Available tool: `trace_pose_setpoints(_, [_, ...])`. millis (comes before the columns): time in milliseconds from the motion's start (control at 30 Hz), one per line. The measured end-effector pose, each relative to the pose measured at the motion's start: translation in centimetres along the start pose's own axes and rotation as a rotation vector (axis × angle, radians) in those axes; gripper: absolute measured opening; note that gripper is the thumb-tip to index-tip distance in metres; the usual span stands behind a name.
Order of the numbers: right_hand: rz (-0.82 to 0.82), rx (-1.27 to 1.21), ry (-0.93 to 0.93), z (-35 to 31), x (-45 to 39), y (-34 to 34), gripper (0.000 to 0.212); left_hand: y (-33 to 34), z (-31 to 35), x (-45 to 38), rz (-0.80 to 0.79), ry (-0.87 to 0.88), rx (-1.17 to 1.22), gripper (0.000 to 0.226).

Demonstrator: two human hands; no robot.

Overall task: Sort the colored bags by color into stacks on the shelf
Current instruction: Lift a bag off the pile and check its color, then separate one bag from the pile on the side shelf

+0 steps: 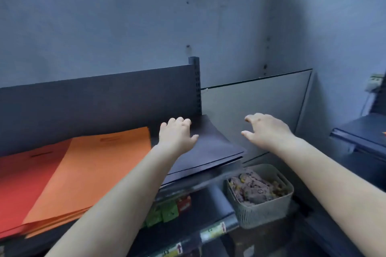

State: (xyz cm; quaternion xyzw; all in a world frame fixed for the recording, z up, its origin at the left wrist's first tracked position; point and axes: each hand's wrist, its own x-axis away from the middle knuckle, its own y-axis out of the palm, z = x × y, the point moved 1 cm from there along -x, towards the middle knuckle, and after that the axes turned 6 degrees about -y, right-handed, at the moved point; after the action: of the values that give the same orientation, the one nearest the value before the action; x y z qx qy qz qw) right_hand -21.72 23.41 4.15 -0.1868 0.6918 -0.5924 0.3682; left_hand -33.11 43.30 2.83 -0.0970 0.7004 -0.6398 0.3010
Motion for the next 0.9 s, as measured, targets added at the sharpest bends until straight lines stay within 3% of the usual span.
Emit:
trace_pose_setpoints(267, [-0.048,0.177,0.202,15.7,6.7,-1.5,0.047,1.2,18.4,-2.3,0.060,0.243,0.064,0.046])
trace_pose_setpoints(500, [-0.061,0.232,0.405,26.6,14.4,-2.2,0.046,3.1,33.6,-1.0,0.018,0.445,0.182,0.047])
trace_pose_setpoints(900, [-0.057,0.212,0.721,38.6,22.1,-1.2,0.045,7.2,50.7,-0.5,-0.047,0.757,0.257,0.042])
